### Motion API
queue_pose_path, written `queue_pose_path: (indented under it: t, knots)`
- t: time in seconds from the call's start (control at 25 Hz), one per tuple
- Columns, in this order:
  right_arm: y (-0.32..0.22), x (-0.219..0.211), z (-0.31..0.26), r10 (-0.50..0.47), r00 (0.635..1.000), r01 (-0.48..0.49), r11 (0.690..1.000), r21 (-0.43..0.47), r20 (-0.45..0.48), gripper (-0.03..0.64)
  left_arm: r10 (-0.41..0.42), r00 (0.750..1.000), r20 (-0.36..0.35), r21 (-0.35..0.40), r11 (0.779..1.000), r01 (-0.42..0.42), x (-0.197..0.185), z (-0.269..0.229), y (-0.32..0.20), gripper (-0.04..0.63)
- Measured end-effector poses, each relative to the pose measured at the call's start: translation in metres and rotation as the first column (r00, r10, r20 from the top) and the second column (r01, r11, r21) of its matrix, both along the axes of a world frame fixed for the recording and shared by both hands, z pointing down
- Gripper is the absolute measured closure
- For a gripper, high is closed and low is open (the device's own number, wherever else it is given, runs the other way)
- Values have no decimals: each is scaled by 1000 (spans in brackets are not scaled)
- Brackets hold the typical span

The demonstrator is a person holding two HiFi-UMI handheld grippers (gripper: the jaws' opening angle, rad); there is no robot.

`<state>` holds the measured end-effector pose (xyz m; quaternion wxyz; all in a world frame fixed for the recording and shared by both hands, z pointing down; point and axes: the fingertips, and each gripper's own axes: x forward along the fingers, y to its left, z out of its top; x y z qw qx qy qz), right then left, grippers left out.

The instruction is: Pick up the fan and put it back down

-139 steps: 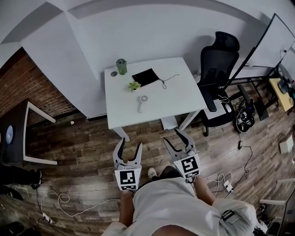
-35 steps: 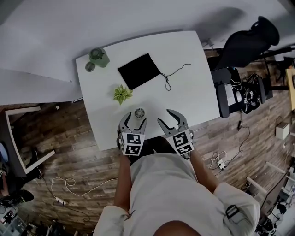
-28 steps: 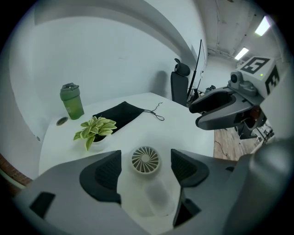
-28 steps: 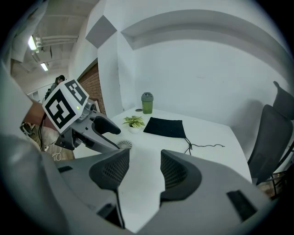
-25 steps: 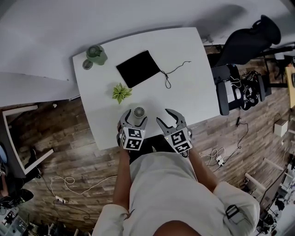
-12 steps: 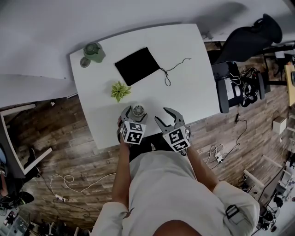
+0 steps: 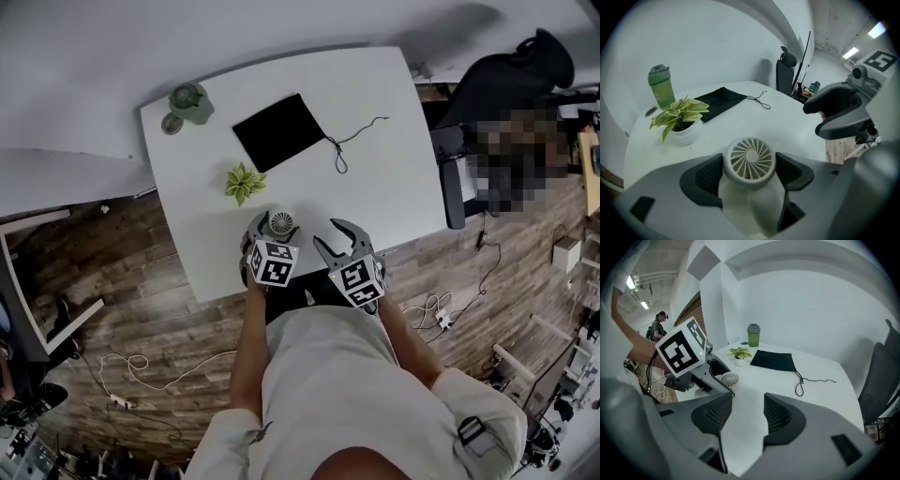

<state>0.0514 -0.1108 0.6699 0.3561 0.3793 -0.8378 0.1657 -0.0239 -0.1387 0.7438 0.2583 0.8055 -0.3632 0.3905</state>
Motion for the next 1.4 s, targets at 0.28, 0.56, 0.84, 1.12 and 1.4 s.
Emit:
queue_pose_path:
  t: [0.28, 0.56, 0.84, 1.12, 1.4]
  knots:
    - [1, -2, -2, -8, 1000, 8, 1000, 5, 1, 402, -11, 1000, -8, 2, 1000, 11, 0, -1, 0, 247]
    - [2, 2, -3, -5, 1000, 5, 1000, 11, 1, 402, -14, 1000, 3, 8, 1000, 14, -1, -2, 1, 249]
    - [4, 3, -7, -2, 1000, 2, 1000, 17, 2, 403, -21, 1000, 4, 24, 1000, 21, -4, -10, 4, 249]
    - [6, 1, -16, -16, 1000, 15, 999, 47, 4, 403, -40, 999, -6, 57, 998, 40, -6, -24, 6, 249]
    - [4, -2, -25, -38, 999, 37, 996, 80, 9, 403, -63, 998, -17, 107, 992, 64, -10, -43, 4, 249]
